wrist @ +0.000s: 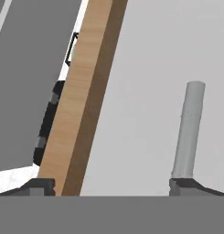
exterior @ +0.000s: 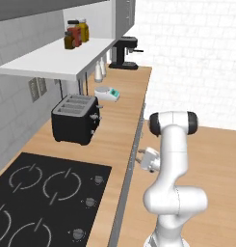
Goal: Take a straw from the drawer in front and place it inside the glass cup on the dining counter.
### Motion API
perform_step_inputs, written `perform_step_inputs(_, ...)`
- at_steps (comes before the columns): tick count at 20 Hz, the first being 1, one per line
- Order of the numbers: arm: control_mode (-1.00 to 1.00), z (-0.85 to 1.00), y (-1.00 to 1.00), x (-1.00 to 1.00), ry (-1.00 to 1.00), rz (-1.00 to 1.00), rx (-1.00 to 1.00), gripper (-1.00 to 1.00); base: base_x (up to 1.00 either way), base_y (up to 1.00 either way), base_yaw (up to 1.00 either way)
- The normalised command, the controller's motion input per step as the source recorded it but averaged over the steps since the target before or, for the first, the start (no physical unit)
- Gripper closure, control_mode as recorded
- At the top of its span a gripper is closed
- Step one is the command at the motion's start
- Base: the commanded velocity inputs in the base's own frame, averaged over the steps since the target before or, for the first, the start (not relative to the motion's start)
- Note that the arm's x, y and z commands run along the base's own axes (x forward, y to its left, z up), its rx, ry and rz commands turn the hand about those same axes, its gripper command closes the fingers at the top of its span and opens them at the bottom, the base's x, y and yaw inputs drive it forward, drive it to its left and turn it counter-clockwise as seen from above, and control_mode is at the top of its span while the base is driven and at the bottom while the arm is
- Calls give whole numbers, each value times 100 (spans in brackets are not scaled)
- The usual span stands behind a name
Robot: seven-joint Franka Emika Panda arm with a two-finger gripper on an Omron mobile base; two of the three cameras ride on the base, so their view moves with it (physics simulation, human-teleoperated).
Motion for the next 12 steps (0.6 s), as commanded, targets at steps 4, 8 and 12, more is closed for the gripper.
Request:
perform_step_inputs(4, -100, 0, 38, 10, 0, 0, -14, -100, 0, 0, 0)
perform_step_inputs(8, -100, 0, 39, 9, 3, 0, -21, -100, 0, 0, 0)
perform_step_inputs(12, -100, -2, 17, 28, 1, 0, -19, -100, 0, 0, 0)
